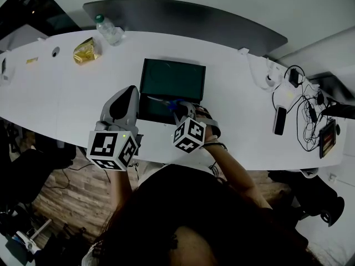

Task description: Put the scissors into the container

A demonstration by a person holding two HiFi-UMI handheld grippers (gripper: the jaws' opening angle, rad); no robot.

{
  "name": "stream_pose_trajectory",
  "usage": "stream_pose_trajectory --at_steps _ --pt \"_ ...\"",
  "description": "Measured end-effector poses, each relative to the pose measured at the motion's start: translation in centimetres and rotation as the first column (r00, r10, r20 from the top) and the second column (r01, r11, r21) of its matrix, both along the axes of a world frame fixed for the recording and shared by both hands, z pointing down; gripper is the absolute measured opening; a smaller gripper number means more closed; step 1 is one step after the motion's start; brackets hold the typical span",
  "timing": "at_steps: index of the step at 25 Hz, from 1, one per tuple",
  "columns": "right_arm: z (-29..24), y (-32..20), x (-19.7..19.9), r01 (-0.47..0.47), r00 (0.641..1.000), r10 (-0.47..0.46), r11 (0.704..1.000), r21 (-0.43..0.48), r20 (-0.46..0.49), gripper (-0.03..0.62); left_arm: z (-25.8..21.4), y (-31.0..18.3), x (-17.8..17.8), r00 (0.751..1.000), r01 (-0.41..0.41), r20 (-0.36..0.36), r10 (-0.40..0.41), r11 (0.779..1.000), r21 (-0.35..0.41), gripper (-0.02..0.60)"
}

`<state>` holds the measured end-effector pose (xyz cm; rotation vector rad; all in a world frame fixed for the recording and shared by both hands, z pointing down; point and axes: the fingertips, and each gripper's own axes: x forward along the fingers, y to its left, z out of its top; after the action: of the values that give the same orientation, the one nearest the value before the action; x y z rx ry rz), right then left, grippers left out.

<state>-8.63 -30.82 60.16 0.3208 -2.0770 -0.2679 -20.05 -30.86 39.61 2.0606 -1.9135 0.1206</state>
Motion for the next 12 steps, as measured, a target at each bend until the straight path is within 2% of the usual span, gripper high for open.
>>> stream_pose_trajectory --at_steps 12 --pt "3.3 -0.4 -0.9 0.04 0.993 -0.044 0.999 -0.037 -0.106 0.094 1.1 -0.2 -1.2 1.0 0.027 -0.004 -0.027 0.999 -0.026 0.011"
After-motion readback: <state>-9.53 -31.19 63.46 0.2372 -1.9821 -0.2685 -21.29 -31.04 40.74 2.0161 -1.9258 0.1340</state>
